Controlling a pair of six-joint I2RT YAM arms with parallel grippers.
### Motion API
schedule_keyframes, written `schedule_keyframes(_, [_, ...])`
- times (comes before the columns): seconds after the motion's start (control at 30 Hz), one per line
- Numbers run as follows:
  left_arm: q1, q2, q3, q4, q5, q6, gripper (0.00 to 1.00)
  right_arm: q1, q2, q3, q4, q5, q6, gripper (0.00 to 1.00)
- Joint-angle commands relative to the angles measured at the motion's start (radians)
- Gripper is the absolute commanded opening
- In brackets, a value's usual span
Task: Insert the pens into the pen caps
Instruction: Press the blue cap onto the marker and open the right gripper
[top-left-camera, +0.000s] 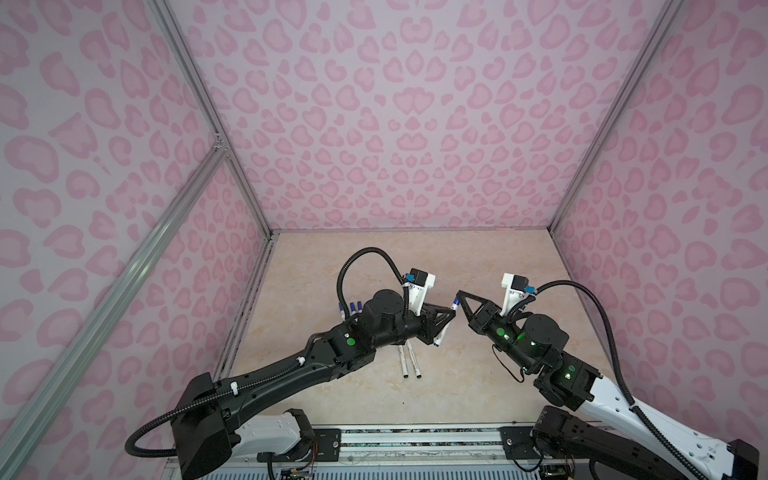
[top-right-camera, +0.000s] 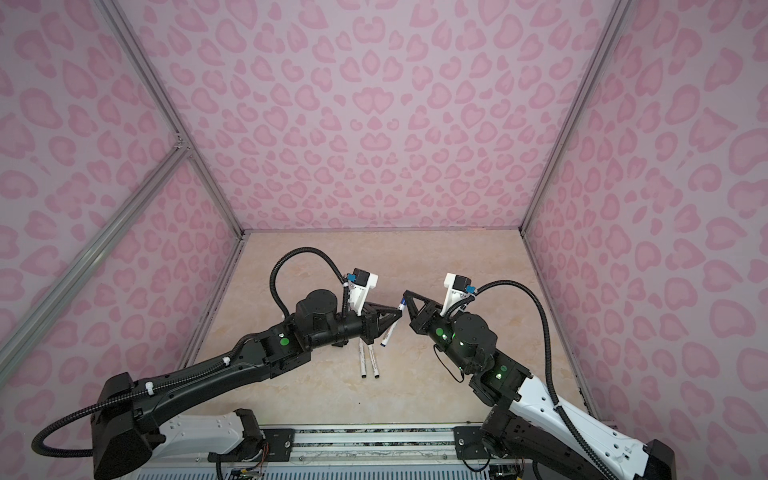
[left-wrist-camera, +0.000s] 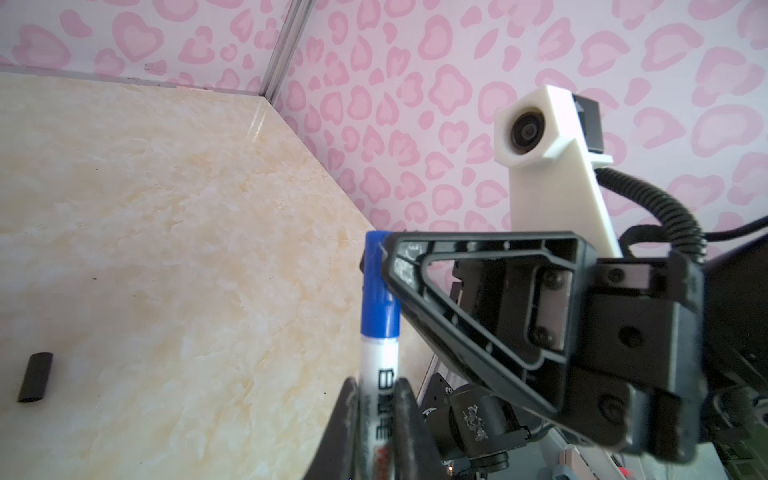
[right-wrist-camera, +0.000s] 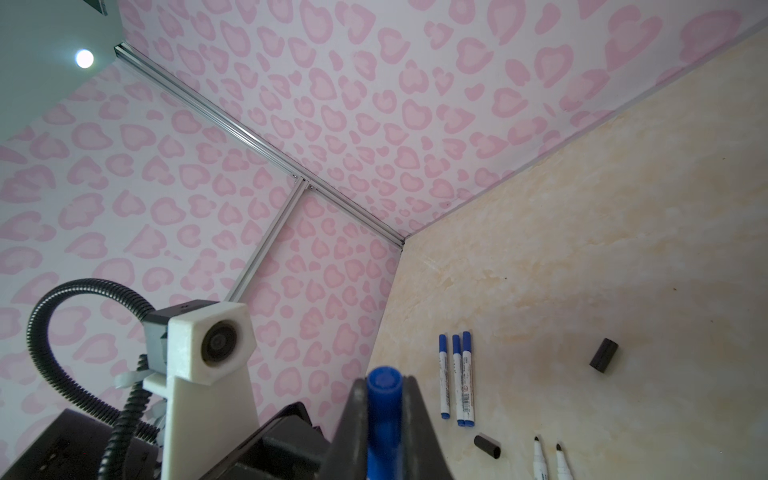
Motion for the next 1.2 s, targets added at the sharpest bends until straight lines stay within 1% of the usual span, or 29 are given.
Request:
schedule_keyframes(0.0, [0.035,-0.004,-0.008,0.089,-0.11,-0.06,0.03,0.017,-0.021,-0.024,0.049,-0.091,0.028,0.06])
schedule_keyframes(0.1, [0.04,0.003,0.001,0.091,-0.099,-0.067,0.03,0.033,-0.029,-0.036,0.054,-0.063,0.035,0.06])
schedule_keyframes(0.27, [0.065,0.027,0.008,0.122,-0.033,-0.107,0.03,0.076,-0.011,-0.033,0.067,-0.013,0.024,0.06])
schedule_keyframes(0.37, [0.067,0.034,0.018,0.102,-0.057,-0.103,0.03,0.09,0.01,-0.019,0.059,0.002,0.025,0.04])
schedule_keyframes(0.47, [0.058,0.031,0.038,0.039,-0.152,-0.063,0.03,0.119,0.038,0.038,-0.067,0.091,0.047,0.01])
schedule_keyframes(0.53, [0.045,0.021,0.042,0.015,-0.238,-0.031,0.03,0.131,0.064,0.071,-0.145,0.133,0.064,0.0])
schedule_keyframes(0.6, [0.033,0.016,0.045,-0.032,-0.325,-0.006,0.03,0.134,0.087,0.083,-0.158,0.137,0.076,0.0])
schedule_keyframes(0.7, [-0.004,0.032,0.09,-0.118,-0.492,0.04,0.03,0.139,0.127,0.116,-0.199,0.136,0.102,0.0])
schedule_keyframes(0.77, [-0.018,0.05,0.114,-0.152,-0.542,0.056,0.03,0.149,0.149,0.133,-0.203,0.135,0.096,0.0])
schedule_keyframes(0.87, [-0.018,0.062,0.12,-0.147,-0.526,0.048,0.03,0.161,0.168,0.13,-0.148,0.12,0.07,0.0])
schedule_keyframes(0.93, [-0.008,0.063,0.122,-0.135,-0.478,0.04,0.03,0.163,0.169,0.118,-0.115,0.103,0.062,0.0])
schedule_keyframes(1.1, [0.09,0.071,0.103,-0.074,-0.224,-0.043,0.03,0.164,0.149,0.079,-0.037,0.063,0.042,0.0])
schedule_keyframes(1.17, [0.103,0.069,0.095,-0.046,-0.166,-0.053,0.03,0.164,0.133,0.074,-0.032,0.063,0.033,0.0])
